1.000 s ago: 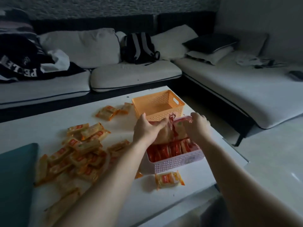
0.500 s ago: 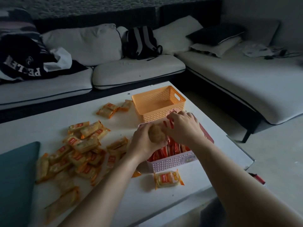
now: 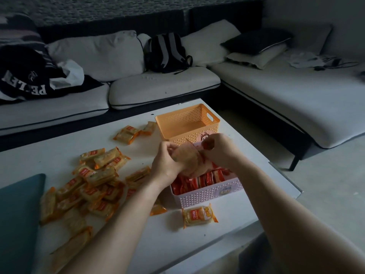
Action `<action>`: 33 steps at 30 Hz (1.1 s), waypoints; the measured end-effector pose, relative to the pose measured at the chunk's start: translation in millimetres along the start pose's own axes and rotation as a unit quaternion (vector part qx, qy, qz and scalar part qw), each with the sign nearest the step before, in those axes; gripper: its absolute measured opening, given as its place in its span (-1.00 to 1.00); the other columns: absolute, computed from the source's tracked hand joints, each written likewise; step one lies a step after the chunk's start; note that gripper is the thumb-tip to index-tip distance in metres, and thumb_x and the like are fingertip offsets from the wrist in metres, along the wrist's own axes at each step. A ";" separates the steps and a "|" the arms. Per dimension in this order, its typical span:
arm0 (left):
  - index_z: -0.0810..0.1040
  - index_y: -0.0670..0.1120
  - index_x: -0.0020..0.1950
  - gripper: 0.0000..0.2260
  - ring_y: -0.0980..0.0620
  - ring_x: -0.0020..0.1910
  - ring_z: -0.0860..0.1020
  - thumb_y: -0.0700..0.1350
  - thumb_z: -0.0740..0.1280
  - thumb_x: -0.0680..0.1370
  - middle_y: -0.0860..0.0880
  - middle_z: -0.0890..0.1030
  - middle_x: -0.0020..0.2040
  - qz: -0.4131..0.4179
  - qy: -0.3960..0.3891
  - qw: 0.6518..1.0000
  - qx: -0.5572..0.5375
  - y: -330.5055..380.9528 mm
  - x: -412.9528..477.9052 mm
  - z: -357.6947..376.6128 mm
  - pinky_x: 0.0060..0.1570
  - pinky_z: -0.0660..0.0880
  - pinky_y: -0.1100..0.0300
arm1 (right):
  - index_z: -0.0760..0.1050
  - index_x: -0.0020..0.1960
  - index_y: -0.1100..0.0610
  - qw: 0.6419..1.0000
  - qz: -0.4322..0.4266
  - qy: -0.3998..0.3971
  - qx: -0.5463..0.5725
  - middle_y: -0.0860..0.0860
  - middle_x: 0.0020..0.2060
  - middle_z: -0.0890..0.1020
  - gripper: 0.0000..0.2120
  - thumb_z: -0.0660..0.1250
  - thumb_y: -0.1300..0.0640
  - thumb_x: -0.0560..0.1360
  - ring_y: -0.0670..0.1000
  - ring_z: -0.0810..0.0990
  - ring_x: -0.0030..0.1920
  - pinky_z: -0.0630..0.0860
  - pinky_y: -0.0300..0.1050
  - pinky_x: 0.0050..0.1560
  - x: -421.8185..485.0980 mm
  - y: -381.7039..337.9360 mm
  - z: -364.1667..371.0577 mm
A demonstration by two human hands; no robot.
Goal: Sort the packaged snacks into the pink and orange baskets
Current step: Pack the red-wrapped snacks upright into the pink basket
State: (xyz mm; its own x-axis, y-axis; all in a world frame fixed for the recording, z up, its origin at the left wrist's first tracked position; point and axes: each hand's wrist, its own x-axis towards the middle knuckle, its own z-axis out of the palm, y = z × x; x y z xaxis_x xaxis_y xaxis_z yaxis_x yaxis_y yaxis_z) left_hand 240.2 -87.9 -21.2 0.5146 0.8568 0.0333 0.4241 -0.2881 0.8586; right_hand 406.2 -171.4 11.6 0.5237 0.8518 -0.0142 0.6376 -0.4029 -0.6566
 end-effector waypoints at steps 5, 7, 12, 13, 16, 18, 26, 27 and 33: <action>0.60 0.01 0.21 -0.40 -0.02 0.10 0.68 0.25 0.60 0.28 0.02 0.73 0.08 -0.036 -0.031 0.982 -0.185 6.1 2.2 -11.3 0.20 0.59 -0.10 | 0.49 0.14 0.09 0.980 0.027 0.117 0.161 0.05 0.00 0.57 -0.78 0.35 0.28 0.53 0.03 0.63 -0.26 0.64 -0.01 -0.43 -6.1 1.7 -53.6; 0.63 0.00 0.16 -0.44 -0.01 0.11 0.68 0.27 0.55 0.28 0.03 0.74 0.05 -0.021 -0.083 0.984 -0.159 19.1 -0.1 -4.4 0.22 0.58 -0.07 | 0.42 0.21 0.08 0.985 0.038 0.135 0.099 0.08 0.00 0.55 -0.80 0.27 0.21 0.59 0.07 0.64 -0.27 0.63 0.02 -0.42 -10.0 12.5 -68.1; 0.59 -0.04 0.18 -0.64 0.12 0.06 0.59 0.12 0.50 0.49 0.09 0.64 0.08 0.101 -0.126 0.986 0.051 42.9 4.4 34.2 -0.10 0.50 0.33 | 0.39 0.32 0.01 0.986 0.038 0.154 -0.060 0.05 -0.07 0.53 -0.75 0.22 0.03 0.66 -0.06 0.51 -0.31 0.59 -0.04 -0.37 -22.7 37.9 -81.9; 0.58 -0.03 0.19 -0.65 0.13 0.06 0.58 0.10 0.49 0.50 0.12 0.63 0.09 0.110 -0.145 0.981 0.073 43.2 7.3 39.5 -0.09 0.51 0.32 | 0.42 0.32 -0.01 0.984 0.033 0.150 -0.094 0.05 -0.07 0.55 -0.74 0.23 0.02 0.65 -0.05 0.50 -0.33 0.52 -0.11 -0.40 -24.1 41.1 -82.9; 0.53 -0.01 0.34 -0.61 0.05 0.13 0.60 0.09 0.41 0.55 0.08 0.65 0.17 0.102 -0.171 0.971 0.130 36.2 12.7 47.2 0.01 0.57 0.18 | 0.51 0.28 -0.02 0.984 0.027 0.101 -0.144 0.02 -0.05 0.61 -0.74 0.29 0.03 0.61 0.00 0.53 -0.26 0.48 -0.16 -0.36 -24.5 46.6 -78.3; 0.53 0.01 0.32 -0.65 0.04 0.10 0.61 0.09 0.37 0.58 0.06 0.66 0.14 0.084 -0.142 0.980 0.114 30.4 14.3 44.2 -0.07 0.55 0.23 | 0.57 0.24 0.00 0.986 0.031 0.059 -0.150 0.01 -0.05 0.66 -0.76 0.28 0.05 0.60 -0.01 0.60 -0.23 0.55 -0.15 -0.34 -22.6 44.6 -67.8; 0.59 0.10 0.07 -0.44 0.04 0.10 0.64 0.49 0.37 0.30 0.10 0.70 0.03 -0.011 -0.044 0.998 -0.036 11.5 24.7 25.8 0.19 0.57 0.00 | 0.49 0.11 0.16 0.979 0.030 -0.049 -0.195 0.04 -0.28 0.60 -0.84 0.26 0.10 0.60 0.00 0.63 -0.30 0.67 -0.01 -0.26 -4.6 42.6 -23.3; 0.59 0.11 0.07 -0.41 0.04 0.10 0.65 0.51 0.36 0.27 0.09 0.70 0.03 -0.014 -0.039 0.998 -0.047 10.8 25.7 25.0 0.21 0.57 -0.04 | 0.50 0.08 0.18 0.980 0.036 -0.060 -0.189 0.03 -0.26 0.62 -0.84 0.27 0.10 0.60 0.00 0.64 -0.28 0.68 -0.04 -0.24 -3.4 43.6 -26.7; 0.59 0.20 0.04 -0.32 0.00 0.11 0.64 0.66 0.31 0.18 0.09 0.70 0.04 -0.026 -0.050 0.998 -0.031 8.6 28.5 28.7 0.21 0.56 -0.10 | 0.68 0.08 0.03 0.976 0.012 -0.005 -0.216 -0.04 -0.15 0.68 -0.82 0.37 0.16 0.52 -0.03 0.65 -0.19 0.62 -0.12 -0.24 -10.5 39.6 -73.6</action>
State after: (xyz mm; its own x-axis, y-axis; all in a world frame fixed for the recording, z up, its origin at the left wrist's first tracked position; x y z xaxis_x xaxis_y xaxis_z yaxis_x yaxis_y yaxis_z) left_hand 279.9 -78.2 -27.6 0.5667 0.8216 -0.0614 0.4063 -0.2139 0.8884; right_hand 467.5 -220.9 41.3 0.5369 0.8430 -0.0333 0.8054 -0.5239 -0.2773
